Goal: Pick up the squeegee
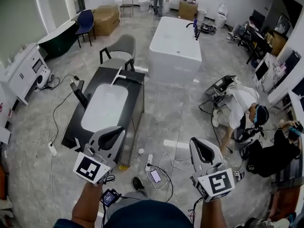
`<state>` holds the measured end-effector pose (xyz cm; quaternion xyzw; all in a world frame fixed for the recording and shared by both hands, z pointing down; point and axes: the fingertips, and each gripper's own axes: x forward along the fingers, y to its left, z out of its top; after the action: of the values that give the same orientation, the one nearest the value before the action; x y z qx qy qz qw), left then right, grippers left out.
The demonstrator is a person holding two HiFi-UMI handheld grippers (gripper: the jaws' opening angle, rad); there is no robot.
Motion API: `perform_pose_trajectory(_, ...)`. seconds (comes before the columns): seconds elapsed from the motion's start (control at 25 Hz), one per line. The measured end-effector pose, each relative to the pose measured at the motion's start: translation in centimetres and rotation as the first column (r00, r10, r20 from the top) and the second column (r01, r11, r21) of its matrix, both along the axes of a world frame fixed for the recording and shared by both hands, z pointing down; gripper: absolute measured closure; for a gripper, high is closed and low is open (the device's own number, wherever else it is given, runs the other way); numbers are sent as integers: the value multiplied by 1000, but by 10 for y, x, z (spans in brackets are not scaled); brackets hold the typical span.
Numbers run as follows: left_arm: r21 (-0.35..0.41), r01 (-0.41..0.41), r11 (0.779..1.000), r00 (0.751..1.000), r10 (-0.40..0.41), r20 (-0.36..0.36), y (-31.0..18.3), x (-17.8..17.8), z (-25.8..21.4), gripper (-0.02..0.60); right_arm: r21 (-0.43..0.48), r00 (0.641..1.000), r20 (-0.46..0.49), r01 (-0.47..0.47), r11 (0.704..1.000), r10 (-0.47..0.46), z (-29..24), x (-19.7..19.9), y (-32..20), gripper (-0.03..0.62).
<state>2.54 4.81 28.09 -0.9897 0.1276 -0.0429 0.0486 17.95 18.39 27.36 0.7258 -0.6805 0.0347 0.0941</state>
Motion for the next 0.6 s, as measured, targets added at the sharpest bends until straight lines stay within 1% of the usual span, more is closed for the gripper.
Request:
perform_pose_trajectory(0.2,6,30,1000,1000,-30,0,-63,-3,0,577,8,1000,25,17,1000,-18,1,9,-64,585)
perform_pose_trajectory(0.36,21,62,998,998,-62,17,-99,-13,0,577,2,998,14,56,998,-56,-1,11,-106,585)
perform_pose_trajectory(0.48,33,105,994,994,-106,32,-118,-17,-1,577,7,995,13,102,995,-102,-4,20,-137,585)
perform_pose_trajectory(0.6,32,174,984,984,-175,40,-137,-16,-6,577,6,986,24,164,986,-164,-2,38,-175,585)
